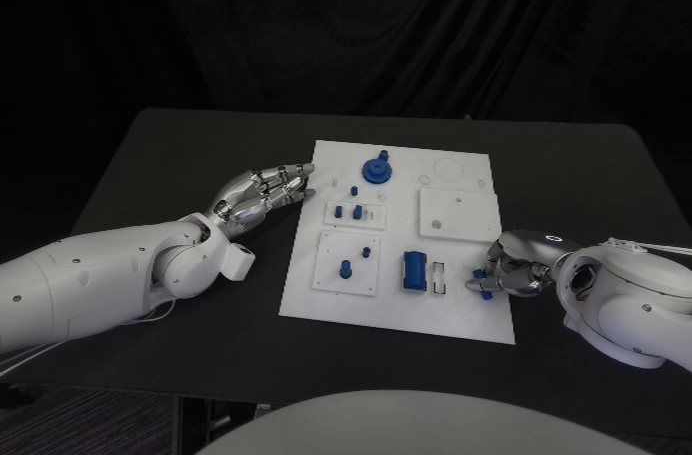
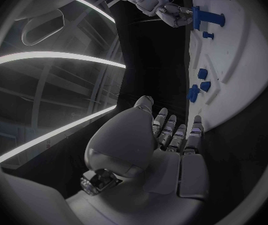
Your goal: Assemble the parts on the task board
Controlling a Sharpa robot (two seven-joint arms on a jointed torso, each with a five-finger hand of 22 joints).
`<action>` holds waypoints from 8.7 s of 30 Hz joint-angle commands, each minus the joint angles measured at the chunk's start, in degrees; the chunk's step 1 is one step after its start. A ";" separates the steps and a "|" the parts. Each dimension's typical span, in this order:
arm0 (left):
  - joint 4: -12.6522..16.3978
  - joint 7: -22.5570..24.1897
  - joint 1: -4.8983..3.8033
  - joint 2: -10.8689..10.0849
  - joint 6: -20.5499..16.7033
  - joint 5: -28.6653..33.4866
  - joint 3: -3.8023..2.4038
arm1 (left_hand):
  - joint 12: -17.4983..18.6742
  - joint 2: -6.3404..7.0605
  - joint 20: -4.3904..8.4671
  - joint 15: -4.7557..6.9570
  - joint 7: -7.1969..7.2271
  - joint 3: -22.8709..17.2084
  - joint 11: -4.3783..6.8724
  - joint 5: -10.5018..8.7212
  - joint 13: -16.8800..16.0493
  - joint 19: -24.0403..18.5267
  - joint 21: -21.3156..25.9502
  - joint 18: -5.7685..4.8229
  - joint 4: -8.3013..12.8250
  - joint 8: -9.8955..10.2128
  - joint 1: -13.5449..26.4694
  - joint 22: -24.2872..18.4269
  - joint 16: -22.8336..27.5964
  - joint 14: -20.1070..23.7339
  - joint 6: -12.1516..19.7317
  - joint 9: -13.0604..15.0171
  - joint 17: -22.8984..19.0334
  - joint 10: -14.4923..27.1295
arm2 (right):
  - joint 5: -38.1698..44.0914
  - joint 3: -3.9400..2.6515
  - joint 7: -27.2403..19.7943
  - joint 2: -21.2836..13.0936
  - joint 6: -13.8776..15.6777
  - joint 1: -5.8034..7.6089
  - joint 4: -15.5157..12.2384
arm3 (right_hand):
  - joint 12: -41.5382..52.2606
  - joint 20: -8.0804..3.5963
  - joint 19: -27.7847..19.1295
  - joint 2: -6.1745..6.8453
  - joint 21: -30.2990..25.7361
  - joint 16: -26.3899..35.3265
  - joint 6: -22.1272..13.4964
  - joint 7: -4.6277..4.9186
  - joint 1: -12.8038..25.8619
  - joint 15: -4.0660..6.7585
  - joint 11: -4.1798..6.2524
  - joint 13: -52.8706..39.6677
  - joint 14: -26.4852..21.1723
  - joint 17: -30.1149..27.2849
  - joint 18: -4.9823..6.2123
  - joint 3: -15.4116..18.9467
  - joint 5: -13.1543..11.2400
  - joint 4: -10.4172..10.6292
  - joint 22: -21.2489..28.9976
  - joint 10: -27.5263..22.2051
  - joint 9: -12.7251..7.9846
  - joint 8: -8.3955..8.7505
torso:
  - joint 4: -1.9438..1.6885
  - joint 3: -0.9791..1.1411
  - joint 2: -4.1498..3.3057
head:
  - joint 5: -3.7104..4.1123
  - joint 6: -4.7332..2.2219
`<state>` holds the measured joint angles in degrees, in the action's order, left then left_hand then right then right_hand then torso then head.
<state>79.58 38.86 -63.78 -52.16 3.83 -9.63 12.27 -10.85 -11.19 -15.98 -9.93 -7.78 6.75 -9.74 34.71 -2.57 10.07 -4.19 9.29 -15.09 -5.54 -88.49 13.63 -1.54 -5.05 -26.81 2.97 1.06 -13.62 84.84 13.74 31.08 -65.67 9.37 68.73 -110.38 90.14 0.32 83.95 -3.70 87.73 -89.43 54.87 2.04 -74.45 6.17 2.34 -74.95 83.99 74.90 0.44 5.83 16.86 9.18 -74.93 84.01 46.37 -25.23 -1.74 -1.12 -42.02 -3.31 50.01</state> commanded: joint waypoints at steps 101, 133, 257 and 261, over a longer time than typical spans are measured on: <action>-0.47 0.84 0.30 0.98 1.69 0.03 -0.06 | -0.42 -0.24 -0.51 -0.65 0.07 -0.78 -0.70 0.18 0.05 0.41 -0.24 0.72 0.14 0.01 -0.75 0.01 -0.21 -0.04 0.77 -0.08 0.08 0.08 | -38.47 0.46 -0.70 6.98 0.60 3.68 4.23 | -0.14 2.25 2.66 6.41 -4.12 0.71 -2.52 1.95 19.33 -2.38 -2.16 -15.05 5.27 11.46 1.32 -19.55 -0.28 0.49 -12.73 5.99 -10.06 4.06 | 0.04 0.01 0.03 | -0.37 -0.01; -0.38 0.69 0.38 0.68 1.73 0.03 -0.06 | -0.44 -0.21 -0.53 -0.71 0.00 -0.83 -0.72 0.12 0.05 0.48 -0.27 0.68 0.14 0.00 -0.74 0.06 -0.21 -0.06 0.74 -0.07 0.08 0.11 | -21.04 0.47 -5.97 2.69 -2.59 2.93 0.11 | -0.14 -0.16 2.98 7.35 -3.83 0.56 -9.09 -1.71 9.61 0.27 1.02 -15.05 5.37 11.96 1.20 -10.08 -3.18 2.68 -12.91 5.99 11.02 -23.59 | 0.10 0.04 0.03 | -0.62 -0.01; 7.22 -1.62 1.01 -1.01 -20.82 -3.13 -2.18 | 10.85 6.54 15.98 9.93 7.78 -0.02 9.74 -19.17 2.57 -10.07 4.19 -4.70 6.52 5.54 47.97 -13.63 1.54 5.05 18.76 -2.97 -1.06 13.62 | -54.87 -1.77 -54.51 5.50 21.61 2.55 9.65 | -90.14 -0.32 -83.95 3.70 -87.73 89.43 -54.87 -2.04 66.46 -6.17 -2.34 74.95 -83.99 -74.90 -0.44 -5.83 -16.86 -9.18 74.93 -84.01 -46.37 25.23 | 2.29 0.95 4.75 | -2.33 -2.87; 7.94 -3.32 1.60 0.93 -27.03 -0.21 -4.49 | 10.85 11.19 15.98 9.93 7.78 -1.22 9.74 -21.74 2.57 -10.07 4.19 -9.29 7.87 5.54 54.66 -13.63 1.54 5.05 20.11 -2.97 -1.06 13.62 | -61.08 -4.25 -55.83 8.70 24.33 0.25 11.88 | -90.14 -0.32 -83.95 3.70 -87.73 89.43 -54.87 -2.04 74.45 -6.17 -2.34 74.95 -83.99 -74.90 -0.44 -5.83 -16.86 -9.18 74.93 -84.01 -46.37 25.23 | 2.16 0.99 6.23 | -0.96 -5.97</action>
<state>87.14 36.97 -62.33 -51.64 -16.64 -13.14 7.96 -0.72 -4.90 0.88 1.11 0.48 7.47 1.85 17.54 -0.18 -0.06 -0.32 4.74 -9.78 -0.49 -45.74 0.10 -0.20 0.08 -9.04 0.21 0.06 -0.20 30.16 9.60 -23.18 -57.40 29.95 69.43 -98.98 0.20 0.29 0.02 0.02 0.20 -0.20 0.26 0.04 -1.36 -0.30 -0.20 -0.05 0.02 0.05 0.40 0.14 0.19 0.00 -0.05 0.01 0.06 -0.20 0.53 -0.18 -36.98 -4.84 45.44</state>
